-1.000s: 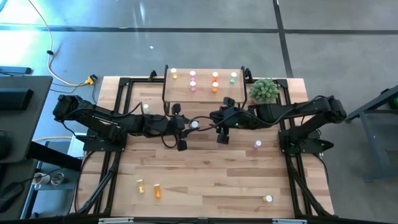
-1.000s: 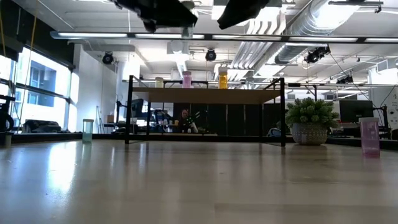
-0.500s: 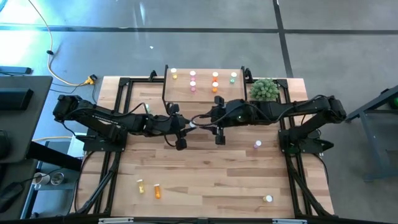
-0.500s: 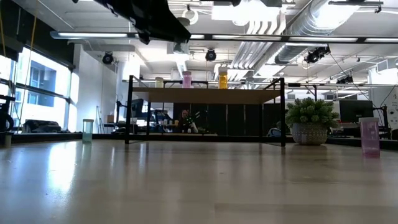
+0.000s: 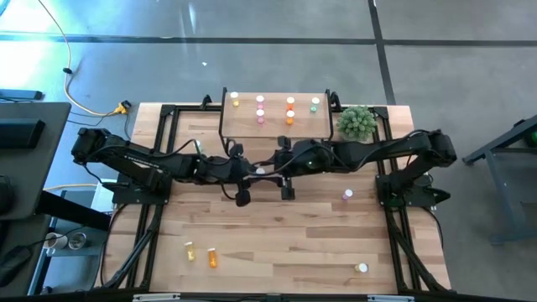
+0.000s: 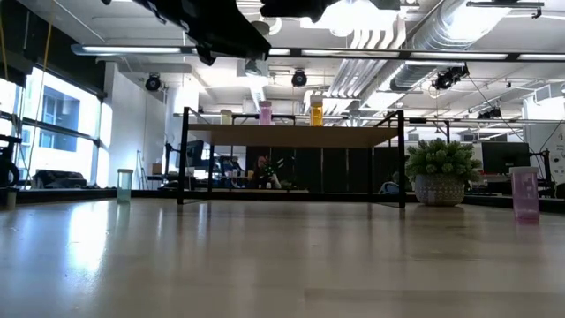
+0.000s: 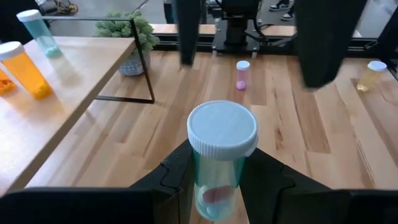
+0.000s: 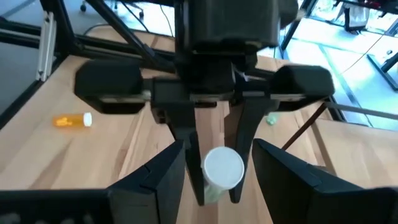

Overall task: Pick and place medicine bottles onto shelf by color
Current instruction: Put the bottom blue pill bottle on the shelf aligned with the other blue pill bottle, then put the left yellow pill bottle on the shelf aligned with the other yellow pill bottle

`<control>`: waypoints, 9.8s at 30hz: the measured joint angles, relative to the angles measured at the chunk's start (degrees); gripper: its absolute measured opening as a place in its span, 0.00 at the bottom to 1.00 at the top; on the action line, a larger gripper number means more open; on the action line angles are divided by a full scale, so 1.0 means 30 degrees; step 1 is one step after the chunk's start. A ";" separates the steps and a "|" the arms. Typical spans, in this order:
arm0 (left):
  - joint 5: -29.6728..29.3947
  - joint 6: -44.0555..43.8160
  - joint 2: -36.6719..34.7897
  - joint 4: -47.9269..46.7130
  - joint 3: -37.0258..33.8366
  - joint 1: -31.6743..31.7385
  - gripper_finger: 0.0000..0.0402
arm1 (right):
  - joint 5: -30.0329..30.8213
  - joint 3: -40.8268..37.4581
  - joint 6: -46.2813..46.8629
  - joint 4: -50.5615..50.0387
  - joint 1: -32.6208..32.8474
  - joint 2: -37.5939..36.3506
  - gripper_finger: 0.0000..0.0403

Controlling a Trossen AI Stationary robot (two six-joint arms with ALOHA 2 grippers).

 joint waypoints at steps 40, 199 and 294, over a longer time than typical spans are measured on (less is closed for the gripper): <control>-0.0737 0.3461 0.0000 0.0998 0.0000 0.0002 0.24 | -0.0350 0.0000 0.1158 0.0230 -0.0532 0.0983 0.34; -0.1524 0.1677 -0.0015 0.0729 0.0007 0.0155 0.57 | -0.3038 -0.7308 0.2703 -0.2909 -1.3383 -0.5888 0.36; -0.2755 -1.4730 -0.2492 -1.0578 0.0015 -0.9109 0.57 | 0.2612 -0.7220 1.0667 -0.7464 0.1502 -1.1694 0.37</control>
